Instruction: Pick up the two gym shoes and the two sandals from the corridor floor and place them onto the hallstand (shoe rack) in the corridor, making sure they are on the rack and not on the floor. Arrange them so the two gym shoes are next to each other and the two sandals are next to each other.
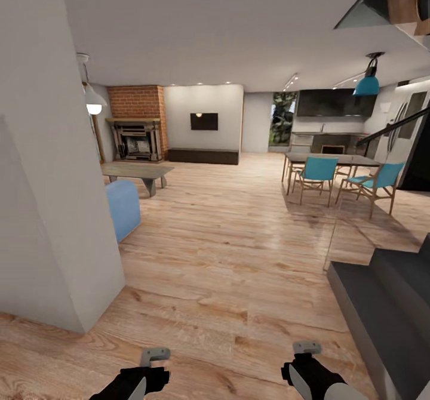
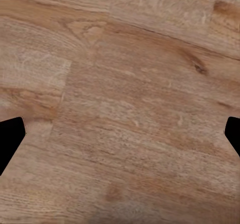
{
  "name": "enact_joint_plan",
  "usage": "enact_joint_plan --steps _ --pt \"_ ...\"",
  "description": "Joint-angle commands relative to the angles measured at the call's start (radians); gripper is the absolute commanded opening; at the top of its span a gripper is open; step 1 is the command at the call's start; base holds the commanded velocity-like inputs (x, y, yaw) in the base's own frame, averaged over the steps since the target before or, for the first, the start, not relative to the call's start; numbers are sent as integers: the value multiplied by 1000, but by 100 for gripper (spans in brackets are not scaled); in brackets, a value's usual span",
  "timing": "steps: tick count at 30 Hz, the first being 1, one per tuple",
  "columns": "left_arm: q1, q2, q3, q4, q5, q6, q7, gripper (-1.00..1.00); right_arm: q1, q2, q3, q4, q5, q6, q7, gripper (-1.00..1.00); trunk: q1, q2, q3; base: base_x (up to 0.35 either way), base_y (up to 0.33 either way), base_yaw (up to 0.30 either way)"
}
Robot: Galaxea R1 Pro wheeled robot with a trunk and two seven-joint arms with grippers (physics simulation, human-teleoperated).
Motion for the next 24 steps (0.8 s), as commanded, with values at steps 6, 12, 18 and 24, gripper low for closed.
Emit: enact_joint_plan --steps 6,12,18,24 --pt "0 0 1 0 0 0 0 100 0 4 1 0 0 0 -1 100 0 0 6 0 0 244" --pt "0 0 1 0 0 -1 0 100 0 4 1 0 0 1 -2 100 0 0 10 0 0 263" --pt "0 0 2 0 0 -1 0 100 0 5 2 0 0 3 -2 100 0 0 7 0 0 258" --pt "0 0 2 0 0 -1 0 100 0 5 2 0 0 3 -2 100 0 0 1 0 0 248"
